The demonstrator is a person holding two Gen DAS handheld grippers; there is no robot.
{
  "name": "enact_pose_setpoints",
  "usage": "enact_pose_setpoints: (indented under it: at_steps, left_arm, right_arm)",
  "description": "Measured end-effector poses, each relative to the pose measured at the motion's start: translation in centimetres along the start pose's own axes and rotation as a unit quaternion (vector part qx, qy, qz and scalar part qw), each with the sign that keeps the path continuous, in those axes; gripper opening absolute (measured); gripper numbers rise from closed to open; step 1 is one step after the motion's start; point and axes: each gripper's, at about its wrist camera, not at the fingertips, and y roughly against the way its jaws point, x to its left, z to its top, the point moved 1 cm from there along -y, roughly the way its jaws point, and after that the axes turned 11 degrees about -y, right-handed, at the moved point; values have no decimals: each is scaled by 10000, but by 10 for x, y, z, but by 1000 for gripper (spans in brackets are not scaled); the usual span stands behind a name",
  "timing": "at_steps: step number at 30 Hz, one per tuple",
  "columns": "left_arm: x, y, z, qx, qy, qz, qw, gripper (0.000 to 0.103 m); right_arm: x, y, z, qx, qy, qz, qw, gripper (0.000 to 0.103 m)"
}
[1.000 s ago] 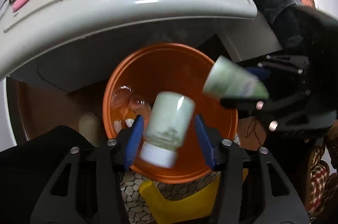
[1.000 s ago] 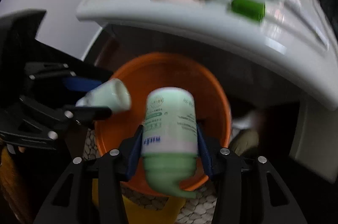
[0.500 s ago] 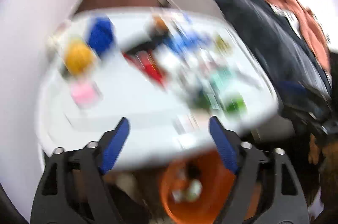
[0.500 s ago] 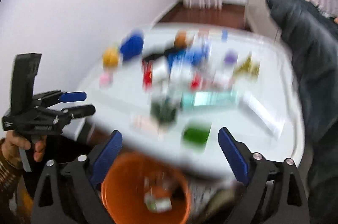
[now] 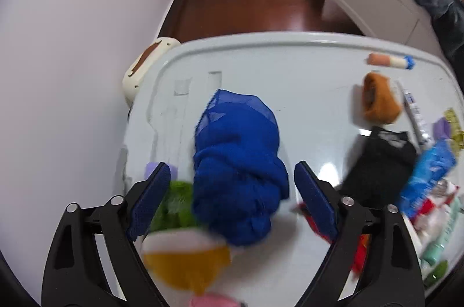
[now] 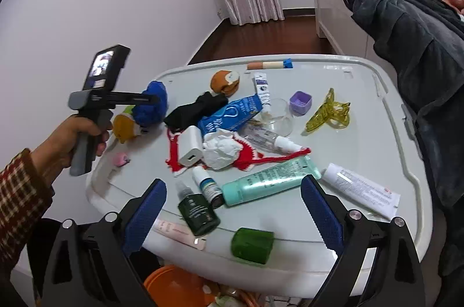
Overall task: Collect trash
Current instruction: 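Grasp the blue mesh cloth with the left tool while the right tool grasps the orange plush ball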
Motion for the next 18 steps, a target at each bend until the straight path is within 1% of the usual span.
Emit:
enact_pose_setpoints:
  at_steps: [1,2,3,5,6,8,9,10,11,12,13,15,16,18]
  left_arm:
    - [0,-4,1,12,31,-92,10000,61]
    - [0,-5,0,-68,103,-102,9999,59]
    - [0,-1,-2,-215,144,-149,9996,57]
    - [1,12,-8,-462,251,-458,9976,55]
    - [2,19,-10,-573,312,-546,9964,55]
    - [5,40,-16,-823,493,-804,9921,55]
    - [6,59,-22,-1019,580,-963,9884,55]
    - [4,72,-27,-1163,586,-1041,9860,55]
    - [0,83,-28,-1274,566,-1086,9843,55]
    - [-4,102,-39,-1451,531,-1128,9815,55]
    - [-7,110,-43,-1540,532,-1146,9800,55]
    - [-14,131,-60,-1758,486,-1188,9760,55]
    - [-17,136,-68,-1826,460,-1221,9745,55]
    - [-20,136,-74,-1895,450,-1322,9719,55]
  right_arm:
    - [-1,0,0,-29,29,-57,10000,92]
    - [-2,0,1,-70,62,-113,9999,92]
    - [-2,0,3,-113,87,-135,9998,92]
    - [1,-3,8,-142,157,-170,9996,91]
    - [4,-6,14,-139,239,-207,9994,90]
    - [12,-13,23,-129,364,-201,9991,90]
    - [19,-18,33,-97,447,-156,9988,90]
    - [24,-22,39,-91,497,-132,9986,90]
    - [32,-31,52,-98,594,-101,9981,90]
    - [38,-39,64,-106,664,-112,9977,90]
    - [44,-52,77,-92,714,-142,9973,90]
    - [55,-89,105,21,677,-183,9975,90]
    - [57,-102,112,74,631,-224,9977,90]
    - [64,-145,131,319,443,-286,9981,89]
